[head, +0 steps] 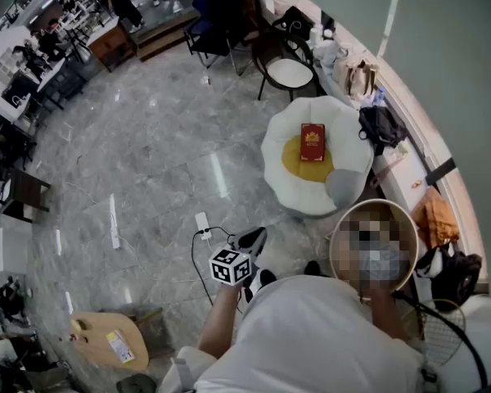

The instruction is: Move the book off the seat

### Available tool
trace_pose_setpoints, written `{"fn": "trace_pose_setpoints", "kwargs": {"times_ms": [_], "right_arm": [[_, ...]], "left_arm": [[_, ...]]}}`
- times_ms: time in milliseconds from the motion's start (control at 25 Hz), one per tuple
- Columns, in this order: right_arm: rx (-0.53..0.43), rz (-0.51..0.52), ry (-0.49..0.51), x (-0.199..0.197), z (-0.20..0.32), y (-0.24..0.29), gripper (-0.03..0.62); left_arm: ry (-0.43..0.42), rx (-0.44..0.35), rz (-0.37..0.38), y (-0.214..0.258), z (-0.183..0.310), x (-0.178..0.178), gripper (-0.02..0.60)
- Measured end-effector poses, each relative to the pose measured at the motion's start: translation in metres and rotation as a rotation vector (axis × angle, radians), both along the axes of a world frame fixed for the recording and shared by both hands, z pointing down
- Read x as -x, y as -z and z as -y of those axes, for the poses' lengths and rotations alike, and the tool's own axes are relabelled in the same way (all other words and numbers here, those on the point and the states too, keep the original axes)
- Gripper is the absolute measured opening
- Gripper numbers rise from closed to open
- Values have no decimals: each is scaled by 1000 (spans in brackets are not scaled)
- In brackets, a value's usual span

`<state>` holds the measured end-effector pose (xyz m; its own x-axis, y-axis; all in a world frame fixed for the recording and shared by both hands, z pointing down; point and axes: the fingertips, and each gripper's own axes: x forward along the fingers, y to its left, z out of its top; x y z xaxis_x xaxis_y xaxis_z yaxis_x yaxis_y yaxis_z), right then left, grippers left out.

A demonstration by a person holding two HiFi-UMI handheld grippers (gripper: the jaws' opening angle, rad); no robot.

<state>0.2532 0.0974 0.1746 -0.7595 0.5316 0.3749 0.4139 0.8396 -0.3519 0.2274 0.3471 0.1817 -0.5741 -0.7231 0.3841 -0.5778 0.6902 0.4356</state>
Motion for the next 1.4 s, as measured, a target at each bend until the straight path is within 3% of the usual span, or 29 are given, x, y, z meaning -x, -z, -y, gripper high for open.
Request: {"fn": "trace_pose_setpoints", "kwargs": {"times_ms": [1000,1400], "right_arm": [[37,-38,32,15,35,-6,57],[-8,-76,148,17,53,-26,58]], "left_arm": [[45,2,-34,-10,31,-2,3],[105,-24,-43,-12,51,-1,2]]}}
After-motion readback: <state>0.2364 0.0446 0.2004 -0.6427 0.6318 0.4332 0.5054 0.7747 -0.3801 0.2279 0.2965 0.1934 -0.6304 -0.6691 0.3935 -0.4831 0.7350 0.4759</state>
